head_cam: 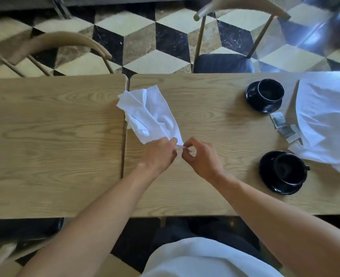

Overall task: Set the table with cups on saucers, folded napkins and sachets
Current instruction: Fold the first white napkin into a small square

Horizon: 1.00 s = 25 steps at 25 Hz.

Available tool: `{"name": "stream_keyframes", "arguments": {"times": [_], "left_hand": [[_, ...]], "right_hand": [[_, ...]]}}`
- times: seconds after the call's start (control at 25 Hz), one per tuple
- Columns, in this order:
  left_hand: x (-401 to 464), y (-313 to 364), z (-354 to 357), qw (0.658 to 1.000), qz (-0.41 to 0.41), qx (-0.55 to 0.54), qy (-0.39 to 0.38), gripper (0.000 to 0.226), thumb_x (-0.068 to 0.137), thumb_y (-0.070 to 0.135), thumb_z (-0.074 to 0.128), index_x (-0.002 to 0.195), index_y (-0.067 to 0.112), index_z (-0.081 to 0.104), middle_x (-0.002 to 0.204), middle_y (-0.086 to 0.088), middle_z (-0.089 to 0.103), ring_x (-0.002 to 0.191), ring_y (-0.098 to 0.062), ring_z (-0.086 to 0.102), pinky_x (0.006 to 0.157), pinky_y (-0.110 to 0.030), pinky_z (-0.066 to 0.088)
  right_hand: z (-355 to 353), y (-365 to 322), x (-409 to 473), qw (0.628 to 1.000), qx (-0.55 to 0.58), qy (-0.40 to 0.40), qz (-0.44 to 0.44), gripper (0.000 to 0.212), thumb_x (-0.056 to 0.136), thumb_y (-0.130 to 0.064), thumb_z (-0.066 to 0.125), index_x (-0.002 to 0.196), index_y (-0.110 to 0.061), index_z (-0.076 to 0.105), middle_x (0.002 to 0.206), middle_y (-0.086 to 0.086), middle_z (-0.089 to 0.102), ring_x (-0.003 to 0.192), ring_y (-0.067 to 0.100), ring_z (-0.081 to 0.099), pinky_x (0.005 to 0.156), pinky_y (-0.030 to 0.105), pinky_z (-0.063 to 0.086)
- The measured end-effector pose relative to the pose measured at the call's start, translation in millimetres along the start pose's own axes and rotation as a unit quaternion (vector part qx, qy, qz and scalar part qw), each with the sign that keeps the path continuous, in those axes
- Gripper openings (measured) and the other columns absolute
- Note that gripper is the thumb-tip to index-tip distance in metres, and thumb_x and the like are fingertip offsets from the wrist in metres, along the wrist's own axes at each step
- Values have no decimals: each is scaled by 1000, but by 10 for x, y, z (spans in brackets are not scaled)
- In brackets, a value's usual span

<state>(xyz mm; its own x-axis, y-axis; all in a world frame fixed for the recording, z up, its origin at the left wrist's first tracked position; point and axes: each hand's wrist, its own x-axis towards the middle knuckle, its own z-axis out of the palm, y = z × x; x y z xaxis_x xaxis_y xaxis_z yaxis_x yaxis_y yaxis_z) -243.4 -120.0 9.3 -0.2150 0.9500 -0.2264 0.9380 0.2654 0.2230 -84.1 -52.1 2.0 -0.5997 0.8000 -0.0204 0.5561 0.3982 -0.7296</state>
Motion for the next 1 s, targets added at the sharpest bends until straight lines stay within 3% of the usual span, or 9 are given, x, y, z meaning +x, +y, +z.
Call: {"name": "stream_keyframes", "arguments": {"times": [0.08,0.2,0.28,0.36,0.52,0.6,0.72,0.84,1.0], "left_hand": [[130,-105,-313,999,5,22,43,27,95,41,55,100,15,60,84,-2,50,85,-32,63,56,-33,35],[269,-194,-843,994,12,33,102,47,89,59,55,106,17,67,102,-9,59,97,-32,60,74,-40,49],[339,-236,-1179,990,-23,49,131,56,83,62,37,107,22,67,103,-11,58,94,-33,56,79,-42,41],[361,-299,-1460,986,-45,56,150,51,79,53,23,88,21,62,92,-10,51,83,-31,48,74,-41,36],[208,-404,-1587,984,-22,64,167,28,81,37,32,73,14,45,85,-13,51,84,-33,51,72,-41,49],[110,-343,-1519,983,4,18,181,25,81,35,31,68,15,38,77,-7,45,73,-28,48,63,-36,45],[11,-177,-1394,952,1,-207,225,23,82,35,33,63,23,30,57,4,32,50,-12,29,51,-29,25],[-50,-43,-1262,886,-83,-383,247,18,89,38,39,80,22,38,61,2,43,52,-11,40,52,-35,36],[-131,42,-1266,915,-41,-299,266,34,85,52,63,100,33,38,81,12,59,65,-2,59,51,-21,47]], "right_hand": [[-242,-178,169,997,42,61,-24,6,83,-17,71,87,-21,68,79,-17,67,68,-16,56,63,1,34],[-664,-507,456,986,121,113,-34,13,85,-16,65,84,-28,66,77,-16,69,77,-3,65,68,10,44],[-938,-702,641,973,175,148,-30,18,87,-11,64,83,-28,68,75,-15,70,72,0,64,69,14,49],[-1233,-861,797,954,232,191,-16,22,87,-9,65,81,-29,70,73,-11,72,67,-1,62,66,18,52],[-1699,-1038,948,952,229,196,-53,18,89,-9,65,86,-25,75,74,-8,73,67,3,63,65,18,54],[-1800,-1117,968,958,213,175,-80,16,91,-11,65,91,-23,75,80,-17,72,72,-4,65,68,12,53],[-1882,-1213,1039,951,232,192,-74,14,92,-12,63,92,-19,75,85,-17,72,78,-5,66,69,11,51],[-1963,-1272,1115,942,235,230,-73,15,91,-15,61,94,-15,76,88,-13,73,81,1,66,71,17,52],[-2069,-1337,1194,937,240,249,-55,18,88,-19,59,86,-25,75,78,-19,72,76,-6,63,65,12,49]]}}
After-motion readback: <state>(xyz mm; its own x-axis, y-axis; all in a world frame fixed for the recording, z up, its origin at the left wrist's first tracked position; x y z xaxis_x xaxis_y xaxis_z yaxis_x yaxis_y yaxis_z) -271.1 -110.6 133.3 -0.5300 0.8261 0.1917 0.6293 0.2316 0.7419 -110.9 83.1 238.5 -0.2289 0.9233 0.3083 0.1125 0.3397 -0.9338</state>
